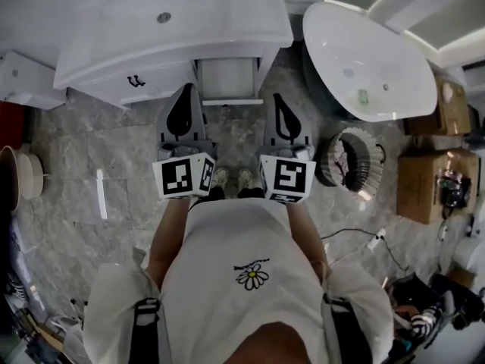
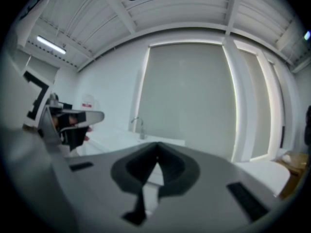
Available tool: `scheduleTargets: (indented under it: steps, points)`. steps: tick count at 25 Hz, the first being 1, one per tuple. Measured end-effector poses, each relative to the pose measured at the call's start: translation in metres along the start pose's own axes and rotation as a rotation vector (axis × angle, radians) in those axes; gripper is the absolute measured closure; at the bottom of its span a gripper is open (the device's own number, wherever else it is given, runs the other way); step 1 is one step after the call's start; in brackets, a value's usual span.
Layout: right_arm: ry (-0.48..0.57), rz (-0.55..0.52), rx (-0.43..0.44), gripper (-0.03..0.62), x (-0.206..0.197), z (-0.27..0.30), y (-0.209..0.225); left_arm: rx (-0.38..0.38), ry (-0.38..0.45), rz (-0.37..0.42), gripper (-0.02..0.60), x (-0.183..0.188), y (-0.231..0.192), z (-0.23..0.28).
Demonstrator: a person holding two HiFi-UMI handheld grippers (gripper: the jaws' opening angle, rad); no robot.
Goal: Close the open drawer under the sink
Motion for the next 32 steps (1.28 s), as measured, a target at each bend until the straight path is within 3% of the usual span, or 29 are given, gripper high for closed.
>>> scheduleTargets:
  steps: [5,12,25,32]
  points:
    - [0.022,0.028,0.071,0.565,-0.004,0.004,-0.011,0.049,-0.003,0.033,0.561,0.001,-0.011,-0.012]
    - [0.036,0.027,0.104,0.565,-0.003,0.017,-0.033,0.079,0.009,0.045,0.561,0.002,-0.031,-0.014]
    - [0.017,0.048,0.063,0.565,-0.018,0.046,-0.032,0.053,-0.023,0.100,0.561,-0.030,-0.054,0.010]
    - [-0.020,0.044,0.059,0.565,-0.049,0.070,-0.021,0.062,-0.054,0.101,0.561,-0.061,-0.061,0.023]
Point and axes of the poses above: the fingertips, and each gripper's own axes: z forward along the fingers, y to its right, x out of its top, the point moved 8 cm from there along -z, backward along the fingers, and after that the axes turned 7 degrees about z, right-handed, at the moved point
